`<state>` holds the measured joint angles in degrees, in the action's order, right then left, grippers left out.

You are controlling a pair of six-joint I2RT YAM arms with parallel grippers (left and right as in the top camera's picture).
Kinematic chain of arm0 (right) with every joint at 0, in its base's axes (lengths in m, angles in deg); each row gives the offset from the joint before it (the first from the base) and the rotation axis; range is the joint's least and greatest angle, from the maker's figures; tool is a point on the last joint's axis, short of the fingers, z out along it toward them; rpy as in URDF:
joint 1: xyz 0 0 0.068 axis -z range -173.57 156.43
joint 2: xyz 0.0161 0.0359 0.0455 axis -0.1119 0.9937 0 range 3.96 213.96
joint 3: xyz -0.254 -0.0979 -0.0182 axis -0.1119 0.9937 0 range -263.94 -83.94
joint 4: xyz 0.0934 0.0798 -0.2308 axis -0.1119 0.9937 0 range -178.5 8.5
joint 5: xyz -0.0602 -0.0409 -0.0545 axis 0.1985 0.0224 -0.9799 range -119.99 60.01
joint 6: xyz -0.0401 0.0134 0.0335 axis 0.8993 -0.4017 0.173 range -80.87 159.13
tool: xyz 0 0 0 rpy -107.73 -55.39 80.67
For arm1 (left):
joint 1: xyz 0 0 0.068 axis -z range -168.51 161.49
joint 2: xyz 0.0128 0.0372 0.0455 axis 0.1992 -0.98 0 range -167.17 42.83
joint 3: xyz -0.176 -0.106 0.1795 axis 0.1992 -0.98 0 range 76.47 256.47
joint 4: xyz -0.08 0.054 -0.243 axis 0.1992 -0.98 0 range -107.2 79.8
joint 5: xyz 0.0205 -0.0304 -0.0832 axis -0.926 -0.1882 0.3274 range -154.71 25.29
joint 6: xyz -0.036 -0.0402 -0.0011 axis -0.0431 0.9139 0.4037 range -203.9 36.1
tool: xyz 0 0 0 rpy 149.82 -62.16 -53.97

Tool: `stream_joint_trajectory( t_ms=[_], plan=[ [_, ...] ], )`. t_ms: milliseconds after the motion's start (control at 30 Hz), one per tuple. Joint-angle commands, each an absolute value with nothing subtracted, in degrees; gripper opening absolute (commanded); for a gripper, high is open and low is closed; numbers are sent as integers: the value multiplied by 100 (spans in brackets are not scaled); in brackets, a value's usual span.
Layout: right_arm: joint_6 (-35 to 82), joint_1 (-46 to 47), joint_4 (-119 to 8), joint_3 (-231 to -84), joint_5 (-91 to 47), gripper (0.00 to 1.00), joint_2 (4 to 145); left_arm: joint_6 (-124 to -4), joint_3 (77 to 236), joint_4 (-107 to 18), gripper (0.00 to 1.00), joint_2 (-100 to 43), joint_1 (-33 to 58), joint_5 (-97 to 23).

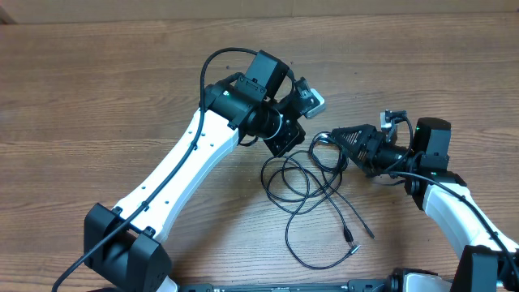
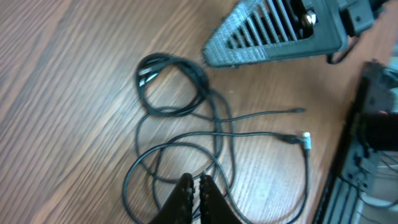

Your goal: Untangle cables

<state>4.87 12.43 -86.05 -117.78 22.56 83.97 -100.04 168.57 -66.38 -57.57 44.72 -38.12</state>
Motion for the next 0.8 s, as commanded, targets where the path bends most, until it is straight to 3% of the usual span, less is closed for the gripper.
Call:
stream_joint_trajectory(
  t_ms=[0,267,367,467,600,633,667,700,767],
  plan=[
    [1486,1278,-8358,-11842,1258,87,8404,-9331,16918,-6608,9,-5822,4457,-4474],
    [2903,1276,-7816,-11842,-460,88,8404,-8964,16918,-6328,25,-6165,4457,-4472],
    [3348,1177,-7877,-11842,-493,90,8406,-8957,16918,-6286,33,-6235,4457,-4474],
    [3480,788,-7877,-11842,-1127,90,8465,-8909,16918,-6194,45,-6273,4457,-4477],
    [3665,82,-7940,-11842,-2071,91,8613,-8854,16916,-6155,53,-6284,4457,-4479],
    [3663,-101,-7938,-11842,-2432,91,8646,-8854,16916,-6155,63,-6281,4457,-4481],
    [3663,-195,-7940,-11842,-2618,90,8672,-8854,16916,-6157,92,-6281,4457,-4481],
    [3663,-276,-7947,-11842,-2742,89,8699,-8854,16916,-6157,100,-6281,4457,-4479],
    [3663,-329,-7951,-11842,-2871,85,8773,-8854,16916,-6153,100,-6281,4457,-4481]
  ],
)
